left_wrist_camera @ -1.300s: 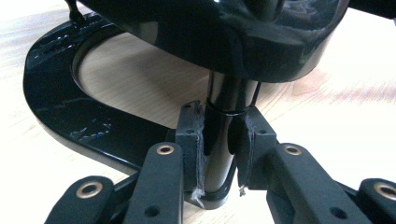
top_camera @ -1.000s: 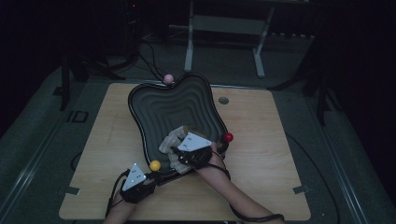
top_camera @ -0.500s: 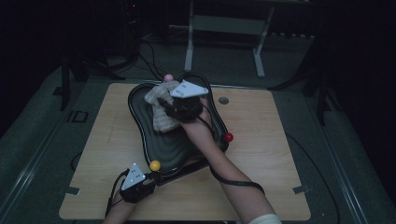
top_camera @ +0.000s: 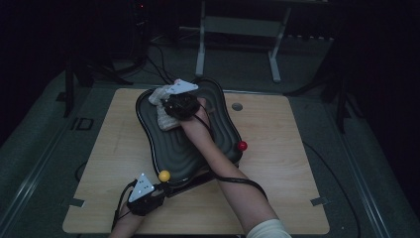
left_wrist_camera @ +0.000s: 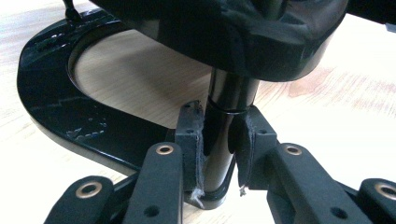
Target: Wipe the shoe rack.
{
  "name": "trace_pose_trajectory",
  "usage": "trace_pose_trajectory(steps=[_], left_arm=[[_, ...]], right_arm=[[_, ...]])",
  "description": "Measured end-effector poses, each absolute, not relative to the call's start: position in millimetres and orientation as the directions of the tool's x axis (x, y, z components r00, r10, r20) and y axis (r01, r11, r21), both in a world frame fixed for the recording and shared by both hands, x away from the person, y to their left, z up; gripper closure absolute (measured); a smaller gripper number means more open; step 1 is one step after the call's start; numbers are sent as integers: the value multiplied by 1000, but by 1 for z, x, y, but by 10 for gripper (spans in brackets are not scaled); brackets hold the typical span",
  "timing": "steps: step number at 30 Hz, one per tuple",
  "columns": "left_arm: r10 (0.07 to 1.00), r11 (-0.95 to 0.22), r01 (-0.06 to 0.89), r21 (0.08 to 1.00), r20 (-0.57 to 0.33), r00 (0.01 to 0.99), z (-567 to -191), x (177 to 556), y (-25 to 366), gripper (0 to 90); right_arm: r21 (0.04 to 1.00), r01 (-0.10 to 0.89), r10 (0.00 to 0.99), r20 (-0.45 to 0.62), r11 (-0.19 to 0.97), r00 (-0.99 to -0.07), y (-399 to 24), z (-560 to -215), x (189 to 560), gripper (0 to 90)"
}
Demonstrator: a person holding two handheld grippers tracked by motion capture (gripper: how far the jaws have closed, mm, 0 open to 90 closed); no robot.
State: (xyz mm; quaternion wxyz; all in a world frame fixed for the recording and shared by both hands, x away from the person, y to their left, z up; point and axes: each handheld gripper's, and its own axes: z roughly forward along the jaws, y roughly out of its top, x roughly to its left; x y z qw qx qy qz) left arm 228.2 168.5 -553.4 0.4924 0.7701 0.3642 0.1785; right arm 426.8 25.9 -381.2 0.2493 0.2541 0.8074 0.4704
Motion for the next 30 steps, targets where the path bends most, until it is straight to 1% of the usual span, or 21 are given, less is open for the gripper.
trace_pose_trajectory(steps=[2,6,8,13,21,28,30], left_arm=[[738,-248,386,889,-85,669,-553,228,169,729],[738,-249,386,888,-84,670,-553,228,169,728],[738,-247,386,889,-85,669,-553,228,169,728],[738,-250,387,888,-84,669,-553,228,169,729],[738,-252,388,887,-84,670,-553,228,169,729],[739,-249,389,887,-85,669,-553,228,169,729],[739,-251,388,887,-83,668,-553,228,168,729]], right_arm=[[888,181,636,-149,424,-757,27,-384,423,649],[881,158,611,-170,445,-773,31,-387,415,647],[885,160,602,-156,438,-783,31,-390,412,645],[882,139,587,-175,450,-790,31,-395,403,644],[872,111,565,-206,476,-799,24,-404,390,644],[872,108,561,-208,478,-802,15,-412,378,645],[869,101,557,-216,484,-802,13,-416,369,644]])
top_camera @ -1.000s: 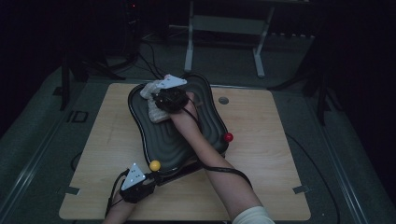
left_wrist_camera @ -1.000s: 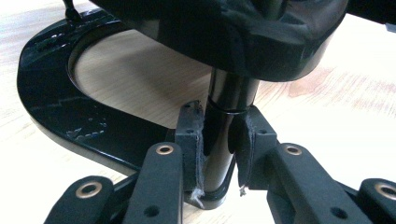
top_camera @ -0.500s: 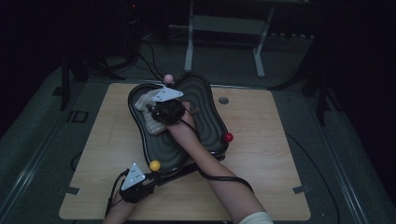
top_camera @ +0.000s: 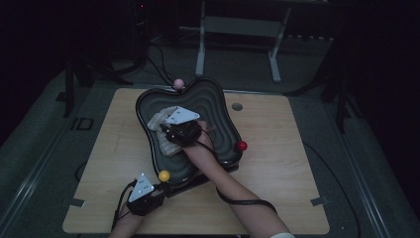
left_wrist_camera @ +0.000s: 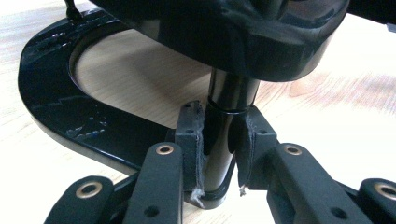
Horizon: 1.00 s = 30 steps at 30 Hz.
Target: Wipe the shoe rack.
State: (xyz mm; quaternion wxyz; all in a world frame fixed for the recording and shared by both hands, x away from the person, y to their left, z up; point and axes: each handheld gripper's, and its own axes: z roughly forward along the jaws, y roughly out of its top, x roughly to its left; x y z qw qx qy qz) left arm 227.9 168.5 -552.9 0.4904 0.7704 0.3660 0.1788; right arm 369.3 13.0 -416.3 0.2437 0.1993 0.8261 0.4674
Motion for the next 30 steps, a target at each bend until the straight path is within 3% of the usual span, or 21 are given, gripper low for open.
trace_pose_trajectory(steps=[30], left_arm=[[740,-252,389,886,-83,667,-553,228,168,729]], right_arm=[[861,41,506,-259,508,-823,-27,-455,310,642]])
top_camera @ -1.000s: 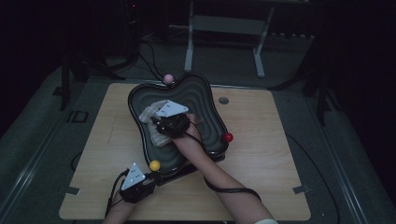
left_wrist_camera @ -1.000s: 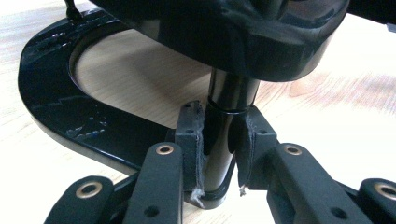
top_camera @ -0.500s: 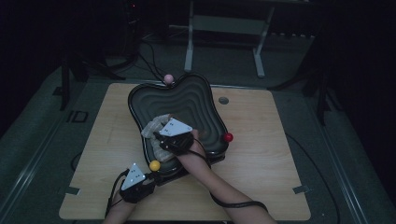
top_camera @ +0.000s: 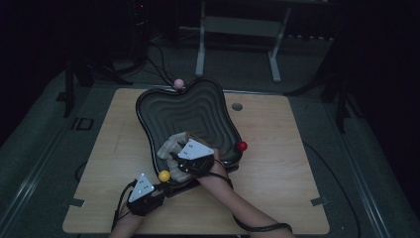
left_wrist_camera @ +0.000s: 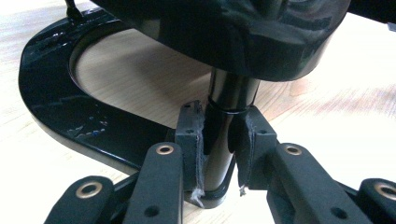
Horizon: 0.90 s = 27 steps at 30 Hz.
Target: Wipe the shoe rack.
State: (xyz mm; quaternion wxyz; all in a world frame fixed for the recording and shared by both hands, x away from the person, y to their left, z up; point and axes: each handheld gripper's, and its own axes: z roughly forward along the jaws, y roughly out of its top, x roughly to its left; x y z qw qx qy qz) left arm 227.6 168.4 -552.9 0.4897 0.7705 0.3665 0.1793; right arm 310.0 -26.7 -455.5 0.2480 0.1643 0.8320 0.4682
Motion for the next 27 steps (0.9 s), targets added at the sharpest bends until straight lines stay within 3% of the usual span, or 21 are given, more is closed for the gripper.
trace_pose_trajectory(steps=[13,22,27], left_arm=[[739,-249,390,886,-87,668,-553,228,169,730],[740,-249,391,886,-87,667,-553,228,169,729],[740,-249,391,886,-86,667,-553,228,169,729]], right_arm=[[864,78,550,-244,497,-799,-57,-457,319,638],[859,89,544,-235,504,-806,-54,-450,322,642],[882,87,549,-208,463,-810,-43,-429,336,650]])
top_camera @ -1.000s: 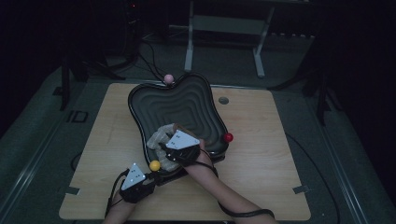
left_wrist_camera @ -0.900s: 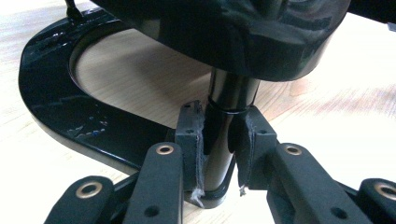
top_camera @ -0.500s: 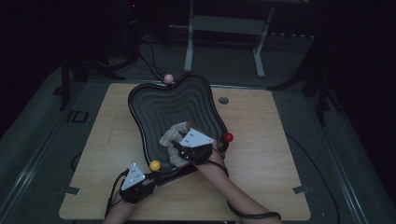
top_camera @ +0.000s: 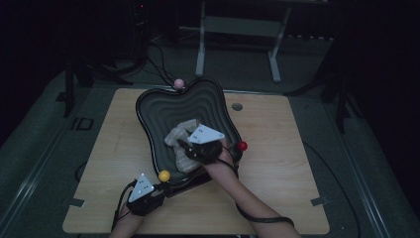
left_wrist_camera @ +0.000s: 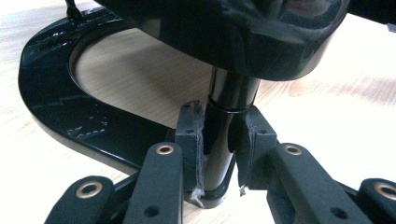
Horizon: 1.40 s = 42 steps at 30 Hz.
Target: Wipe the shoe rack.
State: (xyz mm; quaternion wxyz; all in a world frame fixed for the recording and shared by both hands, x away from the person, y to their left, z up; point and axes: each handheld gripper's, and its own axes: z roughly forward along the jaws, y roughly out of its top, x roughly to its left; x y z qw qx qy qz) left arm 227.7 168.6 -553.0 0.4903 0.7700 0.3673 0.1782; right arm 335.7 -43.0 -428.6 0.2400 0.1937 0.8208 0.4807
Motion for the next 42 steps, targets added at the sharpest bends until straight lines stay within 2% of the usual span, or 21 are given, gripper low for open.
trace_pose_trajectory(steps=[8,13,17,19,20,24,42], left_arm=[[740,-243,390,888,-90,667,-554,228,169,729],[740,-243,389,889,-89,667,-554,228,169,729],[741,-251,387,887,-81,667,-553,227,169,730],[741,-251,386,887,-81,667,-553,227,169,730],[741,-248,387,888,-84,667,-553,227,169,730],[744,-245,390,888,-86,663,-553,227,169,730],[746,-253,392,884,-80,662,-552,227,169,731]], right_arm=[[930,54,558,-171,364,-812,-6,-372,369,651],[931,82,581,-152,356,-799,23,-355,397,651],[923,137,610,-121,359,-783,41,-357,416,651],[917,127,618,-148,378,-772,45,-359,420,651],[896,141,647,-188,421,-739,53,-367,428,649],[897,180,678,-162,404,-717,58,-373,427,642],[884,139,583,-170,447,-794,56,-396,392,635]])
